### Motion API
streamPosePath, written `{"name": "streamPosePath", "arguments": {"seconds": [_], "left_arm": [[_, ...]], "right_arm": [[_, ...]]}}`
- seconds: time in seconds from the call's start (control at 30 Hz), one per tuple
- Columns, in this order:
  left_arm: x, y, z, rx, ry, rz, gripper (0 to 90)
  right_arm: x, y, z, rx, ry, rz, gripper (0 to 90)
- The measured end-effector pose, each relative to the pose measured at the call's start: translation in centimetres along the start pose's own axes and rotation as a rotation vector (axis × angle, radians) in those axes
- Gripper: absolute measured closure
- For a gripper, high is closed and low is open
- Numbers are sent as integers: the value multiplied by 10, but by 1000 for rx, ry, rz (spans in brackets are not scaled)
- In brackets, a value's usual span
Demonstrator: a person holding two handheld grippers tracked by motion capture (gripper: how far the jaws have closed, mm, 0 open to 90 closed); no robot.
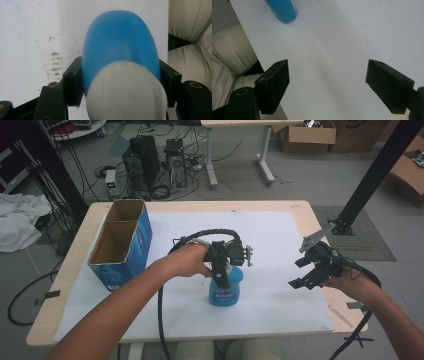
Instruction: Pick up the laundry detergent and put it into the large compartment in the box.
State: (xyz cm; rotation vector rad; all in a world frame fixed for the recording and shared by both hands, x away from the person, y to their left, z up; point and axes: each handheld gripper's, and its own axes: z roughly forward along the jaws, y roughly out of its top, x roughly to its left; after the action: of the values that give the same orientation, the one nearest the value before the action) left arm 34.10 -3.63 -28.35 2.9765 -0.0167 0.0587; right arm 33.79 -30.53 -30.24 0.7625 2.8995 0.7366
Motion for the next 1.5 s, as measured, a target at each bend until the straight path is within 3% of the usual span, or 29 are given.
{"name": "streamPosePath", "arguments": {"seconds": [0.4, 0.63, 0.87, 1.0, 1.23, 1.3, 1.4, 1.5], "left_arm": [[-2, 0, -2, 13, 14, 22, 379], [4, -3, -28, -21, 23, -48, 380], [13, -8, -70, -41, 52, -199, 381], [21, -16, -90, -81, 86, -298, 381], [32, -27, -127, -102, 169, -467, 381], [36, -29, -139, -103, 189, -539, 381], [42, -35, -156, -120, 208, -614, 381], [49, -42, -174, -125, 207, -723, 381]], "right_arm": [[0, 0, 0, -3, 5, 1, 195], [-1, -2, 0, -3, 5, 3, 195], [-1, -2, -1, -6, 7, -2, 197], [0, -1, -1, -7, 9, -8, 197], [1, 1, -2, -11, 10, -13, 200], [1, 1, -2, -14, 10, -13, 200], [1, 2, -1, -9, 11, -15, 200], [2, 4, -1, -4, 10, -19, 199]]}}
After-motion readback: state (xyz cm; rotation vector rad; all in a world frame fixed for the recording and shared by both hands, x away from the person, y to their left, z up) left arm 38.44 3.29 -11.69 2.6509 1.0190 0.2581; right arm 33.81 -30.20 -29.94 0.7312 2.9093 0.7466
